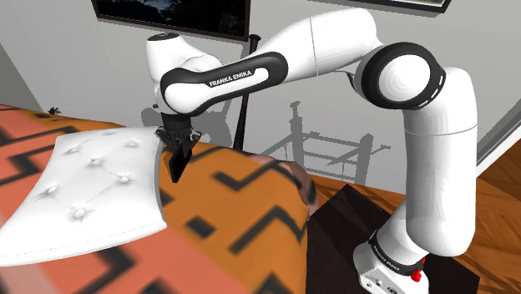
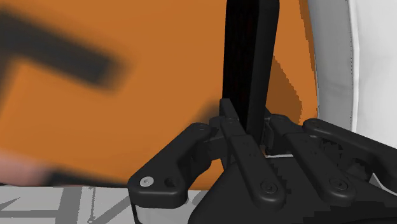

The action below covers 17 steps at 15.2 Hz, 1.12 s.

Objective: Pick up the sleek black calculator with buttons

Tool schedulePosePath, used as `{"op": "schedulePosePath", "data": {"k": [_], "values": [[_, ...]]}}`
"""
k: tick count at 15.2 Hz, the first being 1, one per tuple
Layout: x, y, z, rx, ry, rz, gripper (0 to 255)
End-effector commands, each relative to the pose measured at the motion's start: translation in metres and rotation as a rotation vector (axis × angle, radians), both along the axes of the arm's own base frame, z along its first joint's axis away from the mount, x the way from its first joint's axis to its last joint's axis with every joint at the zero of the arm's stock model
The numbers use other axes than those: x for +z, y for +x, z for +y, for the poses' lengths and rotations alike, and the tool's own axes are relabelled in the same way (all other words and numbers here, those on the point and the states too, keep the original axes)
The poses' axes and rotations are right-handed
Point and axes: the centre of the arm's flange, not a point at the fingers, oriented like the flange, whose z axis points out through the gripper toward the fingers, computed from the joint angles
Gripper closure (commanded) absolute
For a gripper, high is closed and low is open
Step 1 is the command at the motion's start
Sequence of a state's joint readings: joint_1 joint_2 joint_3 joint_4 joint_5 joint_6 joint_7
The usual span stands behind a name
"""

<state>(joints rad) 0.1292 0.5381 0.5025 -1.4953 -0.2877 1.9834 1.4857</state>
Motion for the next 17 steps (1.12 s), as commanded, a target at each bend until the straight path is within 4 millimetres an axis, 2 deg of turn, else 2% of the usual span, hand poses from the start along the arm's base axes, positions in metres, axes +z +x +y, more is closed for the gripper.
{"op": "schedulePosePath", "data": {"k": [1,7,17], "values": [[0.000,0.000,0.000,0.000,0.000,0.000,255],[0.000,0.000,0.000,0.000,0.000,0.000,255],[0.053,0.000,0.000,0.000,0.000,0.000,255]]}}
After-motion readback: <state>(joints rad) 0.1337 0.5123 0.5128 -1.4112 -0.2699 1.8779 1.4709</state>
